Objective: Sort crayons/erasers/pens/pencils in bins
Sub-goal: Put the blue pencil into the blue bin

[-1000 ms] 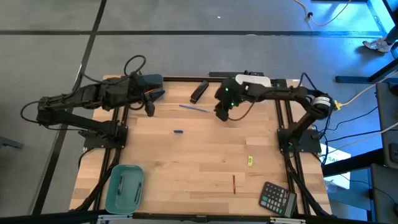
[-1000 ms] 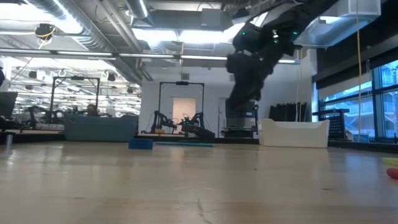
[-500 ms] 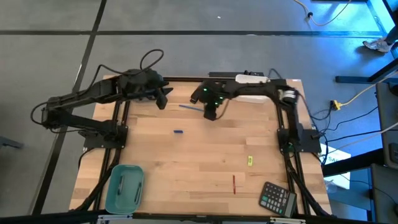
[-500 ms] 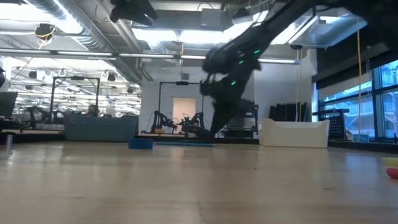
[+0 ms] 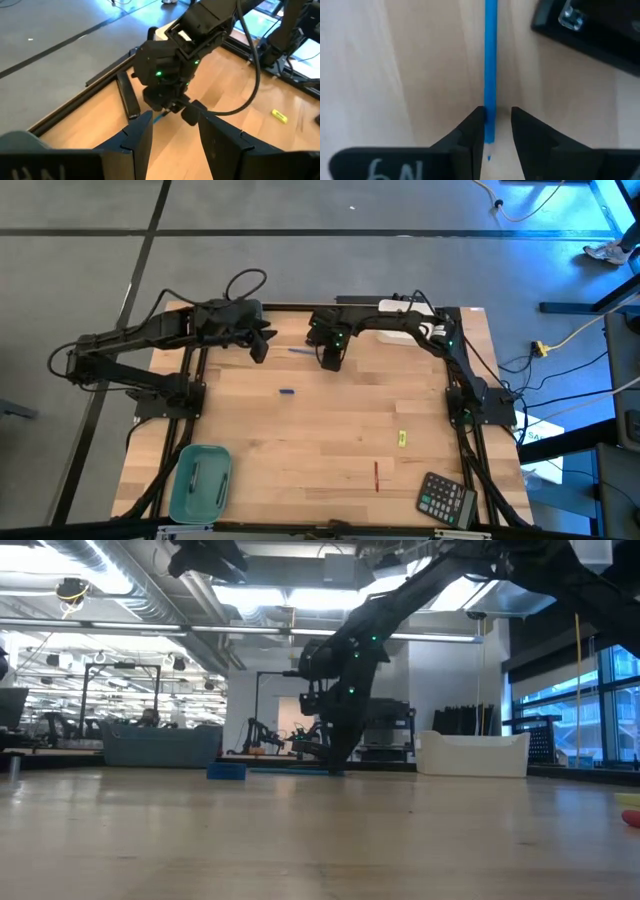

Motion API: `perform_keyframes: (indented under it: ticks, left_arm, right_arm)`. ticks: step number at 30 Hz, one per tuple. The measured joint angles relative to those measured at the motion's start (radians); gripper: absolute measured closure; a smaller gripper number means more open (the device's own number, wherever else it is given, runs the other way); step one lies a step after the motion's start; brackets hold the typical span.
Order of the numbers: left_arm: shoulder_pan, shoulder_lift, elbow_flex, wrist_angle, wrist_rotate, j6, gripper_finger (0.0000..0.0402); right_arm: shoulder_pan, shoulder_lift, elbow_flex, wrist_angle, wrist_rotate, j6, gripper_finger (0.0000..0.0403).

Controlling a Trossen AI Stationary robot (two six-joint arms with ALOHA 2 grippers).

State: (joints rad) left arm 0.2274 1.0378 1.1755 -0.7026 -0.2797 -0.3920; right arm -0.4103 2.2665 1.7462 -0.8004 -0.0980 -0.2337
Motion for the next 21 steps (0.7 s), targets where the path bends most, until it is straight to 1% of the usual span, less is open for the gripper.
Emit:
perform_keyframes:
  ticks: [4,8,11,15,21]
  left_arm:
    - [-0.002,0.0,0.0,-0.001,-0.031,-0.001,0.025]
    - [0.004,0.0,0.0,-0.001,-0.043,0.001,0.025]
    - [0.011,0.0,0.0,-0.001,-0.044,0.001,0.025]
    - [0.011,0.0,0.0,-0.002,-0.044,0.002,0.025]
    - [0.01,0.0,0.0,-0.009,-0.019,0.002,0.025]
  right_arm:
    - [0.0,0.002,0.0,-0.031,0.025,-0.013,0.0328]
    - [0.0,0.007,0.001,-0.048,0.025,-0.015,0.0356]
    - [0.007,0.011,0.003,-0.052,0.039,-0.019,0.037]
    - [0.011,0.011,0.003,-0.062,0.039,-0.025,0.0376]
    - [0.014,0.011,0.003,-0.14,0.022,-0.006,0.0376]
